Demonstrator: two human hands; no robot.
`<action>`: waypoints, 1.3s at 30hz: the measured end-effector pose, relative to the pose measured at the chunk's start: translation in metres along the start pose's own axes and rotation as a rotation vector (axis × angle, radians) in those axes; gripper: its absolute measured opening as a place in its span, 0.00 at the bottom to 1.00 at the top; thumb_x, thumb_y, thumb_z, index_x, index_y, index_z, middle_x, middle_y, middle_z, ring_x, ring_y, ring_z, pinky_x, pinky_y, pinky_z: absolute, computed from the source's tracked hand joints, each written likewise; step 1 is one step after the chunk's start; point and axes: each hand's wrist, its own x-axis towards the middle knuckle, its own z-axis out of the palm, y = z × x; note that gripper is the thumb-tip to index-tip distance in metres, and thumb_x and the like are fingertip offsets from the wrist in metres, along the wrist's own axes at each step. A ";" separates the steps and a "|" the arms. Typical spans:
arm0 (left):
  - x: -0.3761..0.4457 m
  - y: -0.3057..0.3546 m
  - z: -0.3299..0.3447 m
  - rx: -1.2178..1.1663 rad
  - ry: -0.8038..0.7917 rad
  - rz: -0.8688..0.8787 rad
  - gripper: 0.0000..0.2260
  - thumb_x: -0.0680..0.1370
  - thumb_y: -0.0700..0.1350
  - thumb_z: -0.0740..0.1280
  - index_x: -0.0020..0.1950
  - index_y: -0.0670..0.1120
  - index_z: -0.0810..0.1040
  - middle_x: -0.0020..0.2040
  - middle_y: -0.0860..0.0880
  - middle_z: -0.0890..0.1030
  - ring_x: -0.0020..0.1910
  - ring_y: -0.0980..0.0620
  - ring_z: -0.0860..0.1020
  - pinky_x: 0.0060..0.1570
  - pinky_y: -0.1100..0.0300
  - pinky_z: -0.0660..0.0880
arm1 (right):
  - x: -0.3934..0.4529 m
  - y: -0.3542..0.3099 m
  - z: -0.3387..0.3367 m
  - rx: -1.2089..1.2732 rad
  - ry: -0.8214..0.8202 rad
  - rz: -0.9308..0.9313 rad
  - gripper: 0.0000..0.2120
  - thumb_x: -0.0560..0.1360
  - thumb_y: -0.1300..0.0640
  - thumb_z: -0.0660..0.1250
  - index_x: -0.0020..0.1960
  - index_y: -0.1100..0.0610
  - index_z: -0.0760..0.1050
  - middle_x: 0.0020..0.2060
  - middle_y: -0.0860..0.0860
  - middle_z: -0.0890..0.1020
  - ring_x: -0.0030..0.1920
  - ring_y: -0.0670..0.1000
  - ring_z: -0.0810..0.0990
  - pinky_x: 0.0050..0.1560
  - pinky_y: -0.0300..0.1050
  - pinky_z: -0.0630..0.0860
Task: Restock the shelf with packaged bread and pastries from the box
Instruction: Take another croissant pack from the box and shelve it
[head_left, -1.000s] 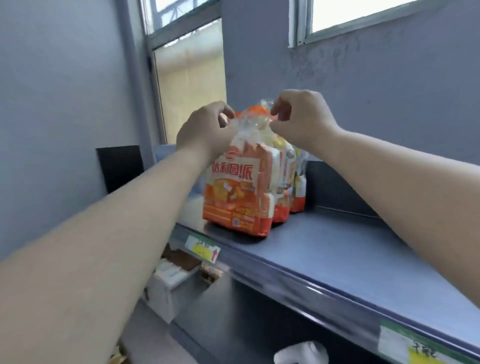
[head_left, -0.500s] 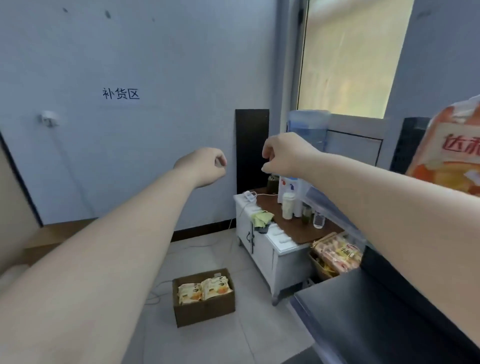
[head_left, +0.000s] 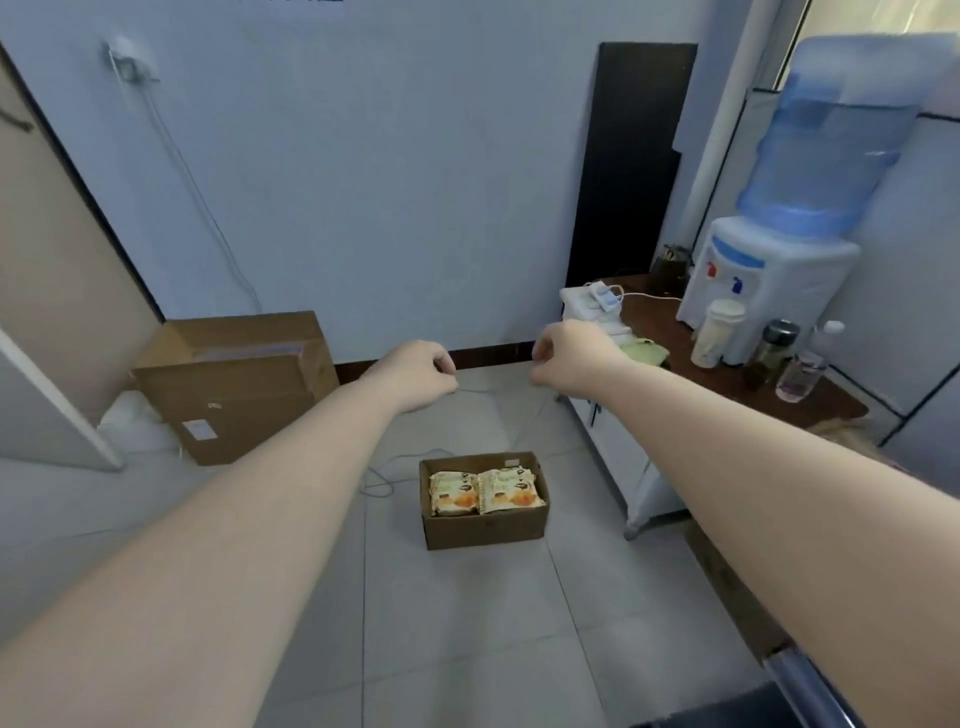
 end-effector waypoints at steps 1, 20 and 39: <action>0.017 -0.013 0.008 -0.005 -0.020 -0.025 0.04 0.75 0.42 0.65 0.49 0.48 0.76 0.53 0.45 0.80 0.44 0.49 0.75 0.47 0.60 0.70 | 0.017 0.007 0.014 0.013 -0.030 0.018 0.13 0.72 0.58 0.69 0.56 0.61 0.78 0.54 0.56 0.80 0.53 0.55 0.77 0.47 0.42 0.72; 0.419 -0.225 0.249 -0.096 -0.397 -0.455 0.14 0.76 0.44 0.63 0.62 0.48 0.74 0.58 0.47 0.79 0.57 0.47 0.77 0.55 0.57 0.72 | 0.404 0.188 0.330 0.210 -0.435 0.547 0.17 0.74 0.57 0.67 0.62 0.60 0.75 0.51 0.55 0.81 0.43 0.52 0.78 0.39 0.42 0.74; 0.545 -0.411 0.648 -0.548 -0.500 -0.952 0.45 0.69 0.52 0.75 0.76 0.46 0.50 0.74 0.45 0.61 0.71 0.43 0.64 0.68 0.50 0.64 | 0.478 0.442 0.711 0.411 -0.563 1.016 0.47 0.61 0.49 0.80 0.71 0.59 0.58 0.67 0.54 0.70 0.67 0.57 0.70 0.66 0.54 0.70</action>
